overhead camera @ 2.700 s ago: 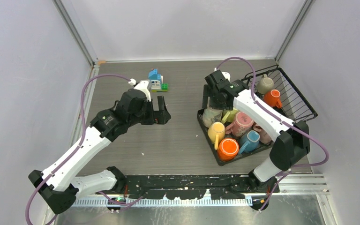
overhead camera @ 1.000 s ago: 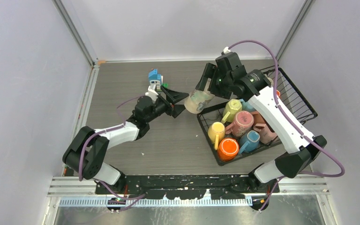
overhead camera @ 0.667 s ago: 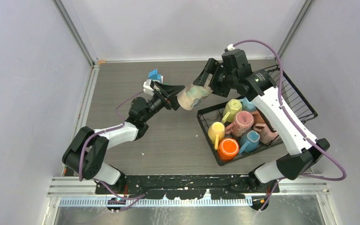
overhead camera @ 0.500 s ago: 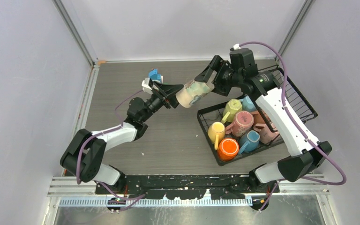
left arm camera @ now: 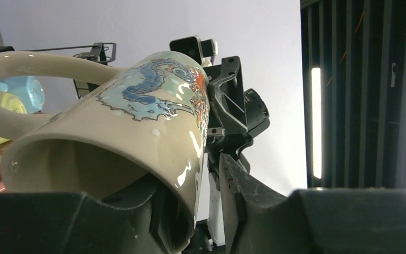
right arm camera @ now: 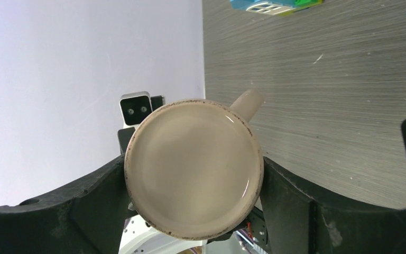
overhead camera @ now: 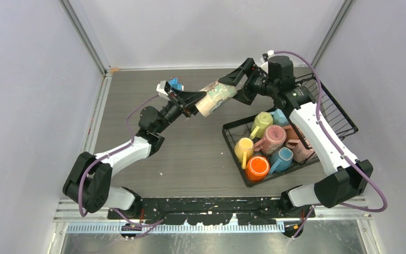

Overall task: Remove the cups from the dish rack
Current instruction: Unload the cup from the dish rack, then place the cup at the center of the board.

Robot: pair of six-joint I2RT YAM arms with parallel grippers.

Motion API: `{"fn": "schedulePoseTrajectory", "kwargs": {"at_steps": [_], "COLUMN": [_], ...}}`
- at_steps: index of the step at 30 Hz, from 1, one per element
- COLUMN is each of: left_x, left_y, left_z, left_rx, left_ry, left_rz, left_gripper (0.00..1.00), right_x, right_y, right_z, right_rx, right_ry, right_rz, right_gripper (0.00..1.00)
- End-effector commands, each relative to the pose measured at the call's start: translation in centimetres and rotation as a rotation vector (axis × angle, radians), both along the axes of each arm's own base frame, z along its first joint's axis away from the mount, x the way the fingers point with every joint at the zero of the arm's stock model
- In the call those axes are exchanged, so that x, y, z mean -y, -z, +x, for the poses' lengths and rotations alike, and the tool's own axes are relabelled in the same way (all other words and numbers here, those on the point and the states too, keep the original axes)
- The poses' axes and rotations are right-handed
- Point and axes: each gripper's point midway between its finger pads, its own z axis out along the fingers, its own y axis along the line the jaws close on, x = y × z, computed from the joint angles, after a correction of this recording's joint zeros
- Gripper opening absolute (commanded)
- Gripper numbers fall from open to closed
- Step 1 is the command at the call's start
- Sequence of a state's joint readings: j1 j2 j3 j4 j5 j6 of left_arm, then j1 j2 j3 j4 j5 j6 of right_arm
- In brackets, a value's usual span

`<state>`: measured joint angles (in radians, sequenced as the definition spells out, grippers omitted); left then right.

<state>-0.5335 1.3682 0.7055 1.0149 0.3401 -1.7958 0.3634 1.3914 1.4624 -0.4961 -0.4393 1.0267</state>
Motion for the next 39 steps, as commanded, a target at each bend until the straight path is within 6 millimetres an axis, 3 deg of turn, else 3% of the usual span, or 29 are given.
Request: {"fn": "schedulePoseTrajectory", "kwargs": {"at_steps": [1, 4, 8, 10, 11, 12, 15, 17, 33, 39], "left_x": [-1.0, -0.9, -0.7, -0.6, -0.6, -0.6, -0.7, -0.8, -3.8, -6.6], "left_y": [-6.8, -6.5, -6.5, -6.6, -6.6, -6.7, -7.1, -7.5, -7.9, -5.3], "left_z": [-2.5, -2.5, -2.5, -2.6, -2.6, -2.7, -2.8, -2.9, -2.2, -1.1], "left_rx": [0.182, 0.174, 0.172, 0.182, 0.186, 0.192, 0.212, 0.234, 0.247, 0.191], "left_ry": [0.021, 0.017, 0.018, 0.014, 0.01, 0.006, -0.011, -0.023, -0.18, -0.328], "left_rz": [-0.081, -0.057, -0.018, 0.005, 0.015, 0.024, 0.059, 0.076, 0.221, 0.578], "left_gripper": [0.32, 0.27, 0.01, 0.0, 0.0, 0.0, 0.0, 0.0, 0.0, 0.0], "right_x": [-1.5, -1.6, -1.6, -1.5, -1.4, -1.3, -1.0, -0.7, 1.2, 2.9], "right_y": [-5.2, -5.0, -4.5, -4.3, -4.3, -4.3, -4.0, -4.0, -3.7, -3.1], "right_z": [-2.2, -2.3, -2.5, -2.5, -2.6, -2.7, -2.8, -2.9, -3.8, -4.2], "right_rx": [0.153, 0.151, 0.147, 0.148, 0.147, 0.152, 0.159, 0.171, 0.209, 0.218], "right_ry": [-0.118, -0.125, -0.127, -0.126, -0.125, -0.122, -0.11, -0.099, -0.031, 0.02], "right_rz": [0.141, 0.152, 0.147, 0.143, 0.141, 0.138, 0.122, 0.111, 0.013, -0.089], "right_gripper": [0.04, 0.04, 0.04, 0.08, 0.14, 0.27, 0.81, 0.99, 1.0, 1.0]}}
